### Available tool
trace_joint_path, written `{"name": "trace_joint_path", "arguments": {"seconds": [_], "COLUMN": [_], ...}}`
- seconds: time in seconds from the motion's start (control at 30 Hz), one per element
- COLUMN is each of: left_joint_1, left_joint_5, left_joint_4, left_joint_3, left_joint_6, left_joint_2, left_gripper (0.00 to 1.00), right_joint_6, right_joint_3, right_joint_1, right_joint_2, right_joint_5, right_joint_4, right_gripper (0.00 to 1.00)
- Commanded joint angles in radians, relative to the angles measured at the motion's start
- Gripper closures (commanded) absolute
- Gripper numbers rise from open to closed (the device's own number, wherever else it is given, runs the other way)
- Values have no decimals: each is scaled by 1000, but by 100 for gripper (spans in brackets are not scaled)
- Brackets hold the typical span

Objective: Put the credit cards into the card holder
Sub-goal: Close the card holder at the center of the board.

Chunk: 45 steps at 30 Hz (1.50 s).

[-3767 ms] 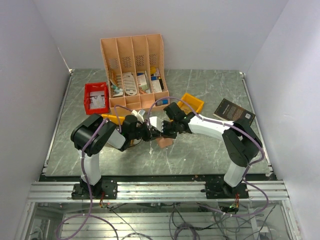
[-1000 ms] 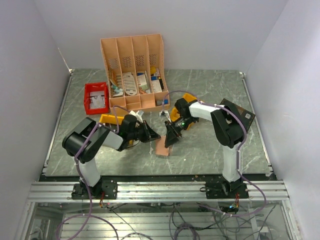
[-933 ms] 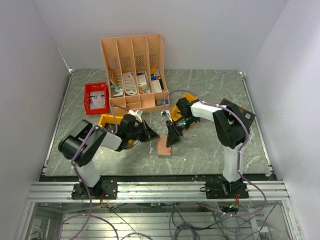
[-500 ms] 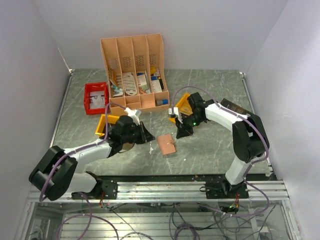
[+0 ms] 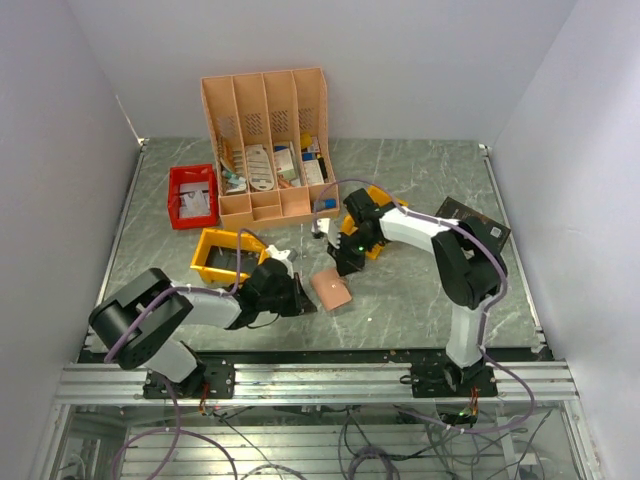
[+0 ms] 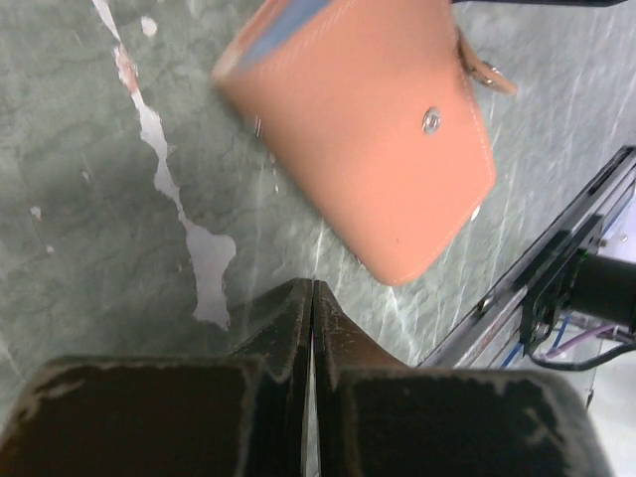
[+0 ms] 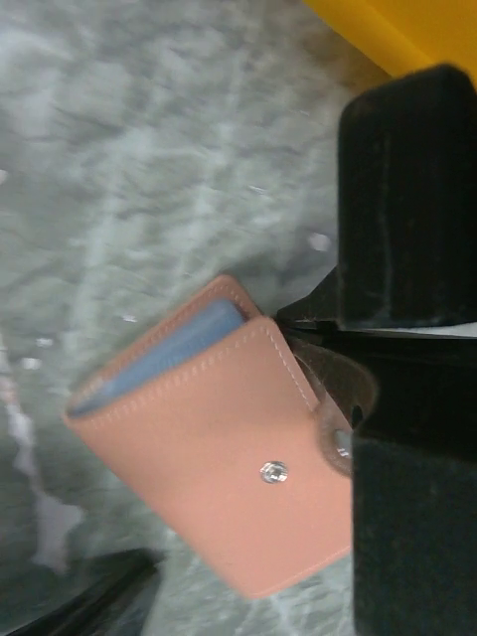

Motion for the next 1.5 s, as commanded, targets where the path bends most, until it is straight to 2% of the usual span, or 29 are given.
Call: {"name": "trace_joint_path", "arguments": {"seconds": [0.0, 0.2, 0.3, 0.4, 0.47, 0.53, 0.57, 0.6, 0.63, 0.67, 0.7, 0.77, 0.83, 0.87, 0.93, 0.97, 1.0, 1.03, 1.1, 1.13, 1.17, 1.23, 1.27, 1.37, 1.47], "left_joint_1": [-6, -5, 1, -1, -5, -6, -5, -5, -5, -6, -4, -1, 25, 48, 122, 157, 186, 209, 243, 245, 247, 249, 248, 249, 248], "left_joint_5": [-67, -166, -184, -163, -159, -178, -198, -228, -270, -311, -341, -358, -315, -257, -120, -38, 44, 91, 189, 212, 229, 265, 272, 277, 284], "left_joint_4": [270, 432, 450, 478, 463, 344, 251, 153, 76, 37, 23, 82, 79, 62, 35, 45, 58, 74, 117, 135, 155, 199, 209, 208, 206], "left_joint_3": [-59, -114, -120, -150, -203, -216, -204, -183, -165, -155, -152, -169, -150, -124, -70, -51, -32, -20, 4, 15, 25, 39, 45, 66, 78], "left_joint_6": [-83, -151, -133, -70, -11, 68, 116, 163, 204, 246, 301, 383, 419, 436, 445, 436, 425, 411, 397, 390, 387, 381, 381, 393, 389], "left_joint_2": [69, 113, 96, 18, -94, -238, -313, -388, -468, -498, -535, -585, -583, -556, -475, -423, -373, -314, -194, -151, -118, -72, -63, -54, -55], "left_gripper": [93, 93, 93, 93, 93, 91, 85, 77, 63, 52, 42, 32, 30, 32, 46, 56, 61, 64, 67, 67, 66, 52, 49, 49, 53], "right_joint_6": [93, 129, 116, 74, 10, -102, -151, -172, -173, -209, -292, -479, -649, -661, -590, -560, -553, -559, -559, -548, -532, -495, -485, -483, -499], "right_joint_3": [108, 273, 346, 410, 445, 421, 381, 311, 241, 216, 232, 330, 406, 375, 257, 201, 171, 174, 233, 243, 243, 204, 187, 179, 178], "right_joint_1": [51, 96, 92, 43, 0, -24, -28, -29, -29, -31, -31, -25, -34, -41, -37, -26, -15, -8, -2, 0, 1, 7, 9, 15, 17], "right_joint_2": [107, 220, 226, 187, 139, 36, -15, -67, -97, -87, -56, 51, 115, 94, 0, -38, -60, -59, -13, 2, 8, -6, -16, -18, -7], "right_joint_5": [-111, -175, -141, -100, -148, -217, -243, -268, -313, -369, -422, -458, -467, -461, -378, -318, -267, -234, -231, -228, -221, -192, -186, -188, -188], "right_joint_4": [6, -33, -54, -81, -112, -106, -76, -23, 54, 23, -73, -327, -503, -483, -303, -226, -191, -201, -290, -307, -304, -243, -217, -215, -227], "right_gripper": [100, 100, 100, 96, 91, 76, 63, 42, 21, 8, 1, 0, 1, 2, 2, 3, 6, 13, 35, 45, 51, 53, 54, 57, 62]}}
